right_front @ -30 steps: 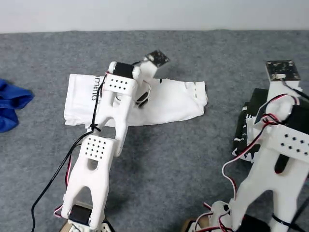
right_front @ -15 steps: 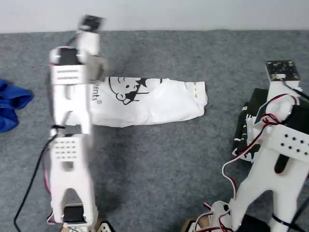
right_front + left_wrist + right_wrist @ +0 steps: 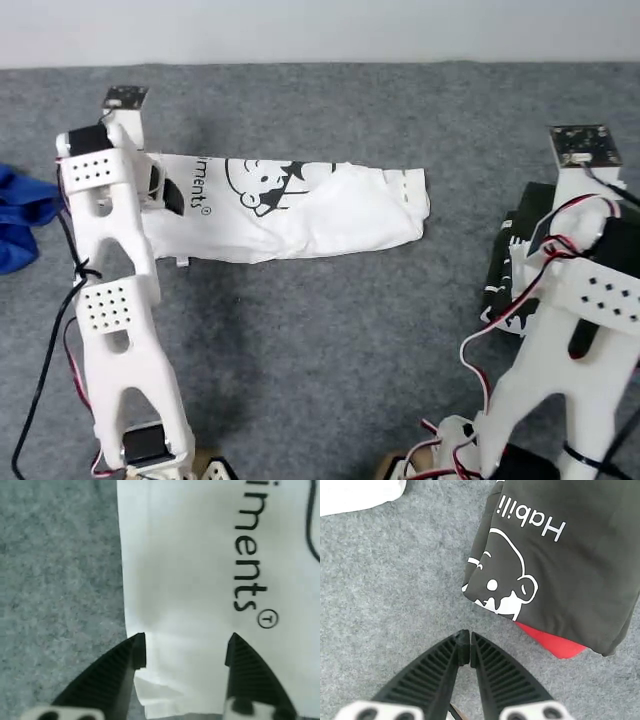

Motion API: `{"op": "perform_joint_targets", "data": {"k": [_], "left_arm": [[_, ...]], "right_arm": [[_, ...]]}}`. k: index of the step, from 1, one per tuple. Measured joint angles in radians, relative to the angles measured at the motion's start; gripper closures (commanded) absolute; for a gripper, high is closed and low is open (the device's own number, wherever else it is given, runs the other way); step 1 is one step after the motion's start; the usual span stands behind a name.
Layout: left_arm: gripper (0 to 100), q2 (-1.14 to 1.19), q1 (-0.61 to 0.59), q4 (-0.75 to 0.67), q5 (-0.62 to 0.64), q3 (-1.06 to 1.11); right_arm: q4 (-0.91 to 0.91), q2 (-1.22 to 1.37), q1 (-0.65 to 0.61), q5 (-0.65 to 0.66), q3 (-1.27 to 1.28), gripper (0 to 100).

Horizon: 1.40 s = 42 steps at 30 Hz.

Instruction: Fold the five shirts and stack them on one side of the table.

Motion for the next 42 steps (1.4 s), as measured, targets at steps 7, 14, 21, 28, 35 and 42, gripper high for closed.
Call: {"op": "perform_joint_targets", "data": {"k": [7,14,21,28,35,42], "left_arm": [[74,0.103,-0.020,-0.006,0.008,-0.069],[84,0.126,-0.015,-0.005,-0.006,-0.081],[99,0.129,0.035,0.002,-0.100,-0.084],[100,0.129,0.034,0.002,-0.114,-0.084],[100,0.095,0.032,0.002,-0.112,-0.081],[100,-0.109,0.127,0.002,-0.058,-0.025]], "right_arm": [[0.000,0.000,0.000,0.000,0.000,99.0],[0.000,0.000,0.000,0.000,0.000,99.0],[0.000,0.000,0.000,0.000,0.000,99.0],[0.000,-0.028,0.000,0.000,0.000,99.0],[0.000,-0.094,0.000,0.000,0.000,99.0],[0.000,-0.109,0.000,0.000,0.052,99.0]]}}
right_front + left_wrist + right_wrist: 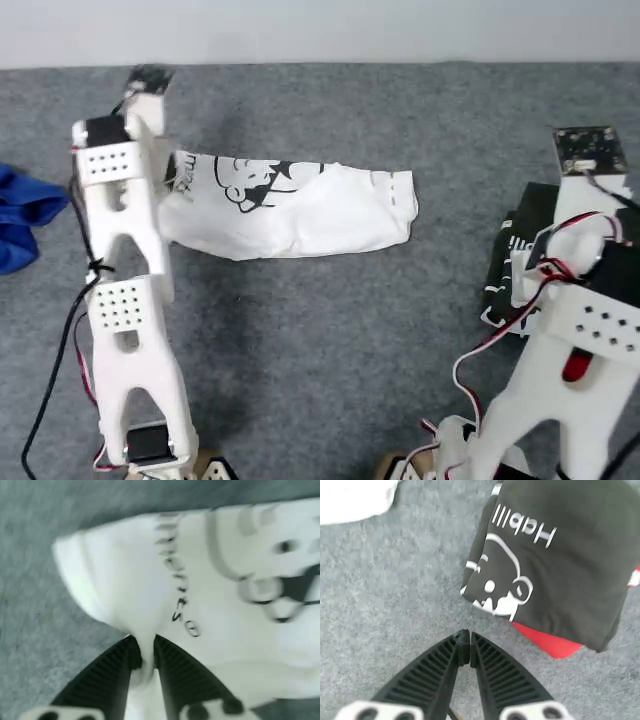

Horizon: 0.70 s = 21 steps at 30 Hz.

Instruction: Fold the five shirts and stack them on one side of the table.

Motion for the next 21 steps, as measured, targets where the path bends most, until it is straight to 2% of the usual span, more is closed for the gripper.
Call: {"op": "perform_joint_targets", "data": {"k": [7,14,21], "left_arm": [[100,-0.157,0.195,0.002,0.008,0.121],[100,-0.164,0.410,0.000,0.012,0.138],[100,-0.164,0.560,-0.107,0.115,0.138]], "right_arm": [[0.000,0.000,0.000,0.000,0.032,99.0],[0.000,0.000,0.000,0.000,0.032,99.0],[0.000,0.000,0.000,0.000,0.032,99.0]]}}
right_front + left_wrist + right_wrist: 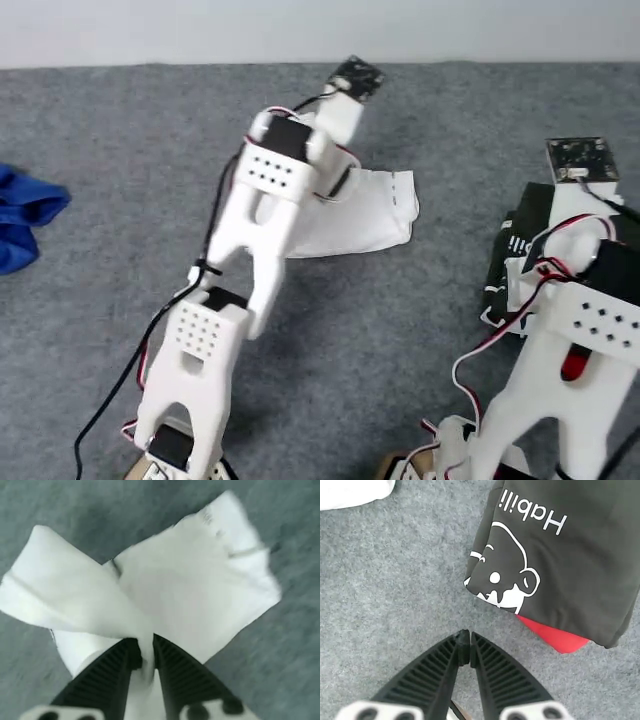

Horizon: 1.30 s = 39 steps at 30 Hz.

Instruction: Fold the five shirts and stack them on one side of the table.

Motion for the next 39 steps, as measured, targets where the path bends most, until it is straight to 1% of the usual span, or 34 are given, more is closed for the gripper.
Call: {"op": "perform_joint_targets", "data": {"k": [6,11,14,19,22,25,29,30,35,39], "left_arm": [[99,0.020,0.071,-0.103,0.052,0.002],[99,0.077,0.120,-0.129,0.060,0.002],[98,0.097,0.126,-0.144,0.060,0.002],[83,0.100,0.123,-0.146,0.060,0.002],[80,0.100,0.123,-0.137,0.074,0.002],[80,0.101,0.123,-0.115,0.087,-0.009],[81,0.101,0.097,-0.054,0.087,-0.089],[83,0.101,0.092,-0.034,0.087,-0.117],[99,0.101,0.044,0.035,0.086,-0.235],[100,0.101,-0.002,0.101,0.069,-0.247]], "right_arm": [[0.000,0.000,0.000,0.000,0.000,99.0],[0.000,0.000,0.000,0.000,0.000,99.0],[0.000,0.000,0.000,0.000,0.000,99.0],[0.000,0.000,0.000,0.000,0.000,99.0],[0.000,0.000,0.000,0.000,0.000,99.0],[0.000,0.000,0.000,0.000,0.000,99.0],[0.000,0.000,0.000,0.000,0.000,99.0],[0.000,0.000,0.000,0.000,0.000,99.0],[0.000,0.000,0.000,0.000,0.000,99.0],[0.000,0.000,0.000,0.000,0.000,99.0]]}}
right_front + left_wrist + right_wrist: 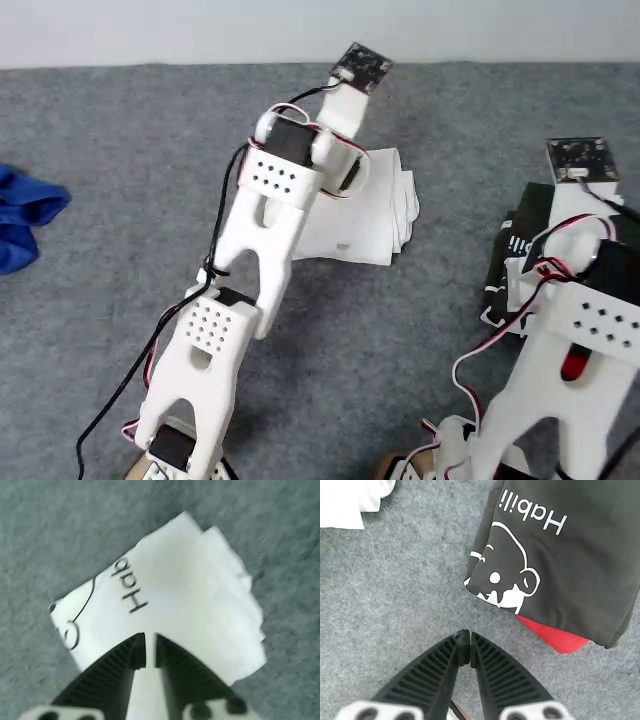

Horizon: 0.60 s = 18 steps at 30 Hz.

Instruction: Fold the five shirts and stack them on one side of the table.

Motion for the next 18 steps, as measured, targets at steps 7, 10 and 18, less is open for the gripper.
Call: {"op": "perform_joint_targets", "data": {"k": [7,10,18], "left_arm": [[100,-0.035,-0.091,0.003,-0.005,0.201],[100,-0.121,-0.095,0.003,-0.005,0.356],[100,-0.236,-0.141,-0.031,-0.005,0.710]], "right_arm": [[0.000,0.000,0.000,0.000,0.000,99.0],[0.000,0.000,0.000,0.000,0.000,99.0],[0.000,0.000,0.000,0.000,0.000,99.0]]}}
